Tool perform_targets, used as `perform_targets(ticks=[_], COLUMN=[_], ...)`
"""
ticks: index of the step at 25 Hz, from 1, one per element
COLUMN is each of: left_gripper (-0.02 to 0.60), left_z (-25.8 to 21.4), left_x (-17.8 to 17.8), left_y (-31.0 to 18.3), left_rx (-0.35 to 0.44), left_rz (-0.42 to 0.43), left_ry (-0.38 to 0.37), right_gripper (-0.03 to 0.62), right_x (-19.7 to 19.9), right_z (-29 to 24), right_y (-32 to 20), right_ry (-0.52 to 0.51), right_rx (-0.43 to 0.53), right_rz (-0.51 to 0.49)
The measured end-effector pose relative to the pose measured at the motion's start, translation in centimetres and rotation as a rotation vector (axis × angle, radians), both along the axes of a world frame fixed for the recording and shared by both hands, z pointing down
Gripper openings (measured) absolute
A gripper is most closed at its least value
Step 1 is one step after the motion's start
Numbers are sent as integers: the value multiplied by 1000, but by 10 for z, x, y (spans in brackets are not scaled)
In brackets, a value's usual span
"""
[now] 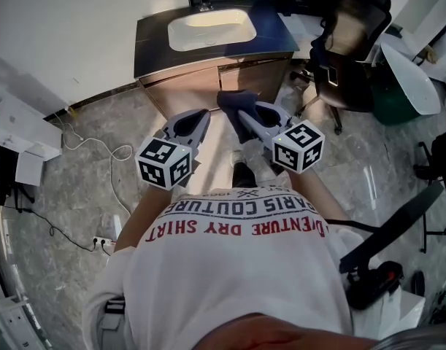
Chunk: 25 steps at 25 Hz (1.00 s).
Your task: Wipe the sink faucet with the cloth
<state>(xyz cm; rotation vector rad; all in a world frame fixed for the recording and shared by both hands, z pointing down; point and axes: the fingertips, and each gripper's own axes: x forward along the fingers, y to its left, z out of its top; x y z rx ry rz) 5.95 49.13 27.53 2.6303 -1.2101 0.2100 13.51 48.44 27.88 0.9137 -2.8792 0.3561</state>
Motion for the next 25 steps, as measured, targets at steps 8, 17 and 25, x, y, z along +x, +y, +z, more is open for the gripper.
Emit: perform_targets(ticks=[8,17,25], left_gripper=[2,2,2], left_z=[28,25,5], left_x=[9,39,16], left_y=[-173,-374,-444], left_rx=[-69,-81,-39], left_rz=[-24,-66,-128], left_ry=[4,-7,-26], right_gripper=[69,69,69], right_x=[7,35,25], right_z=[27,25,2], right_y=[-175,-383,-456], right_ry=[9,-2,-8], right_rx=[-55,-51,4], right_rz=[-19,-55,-79])
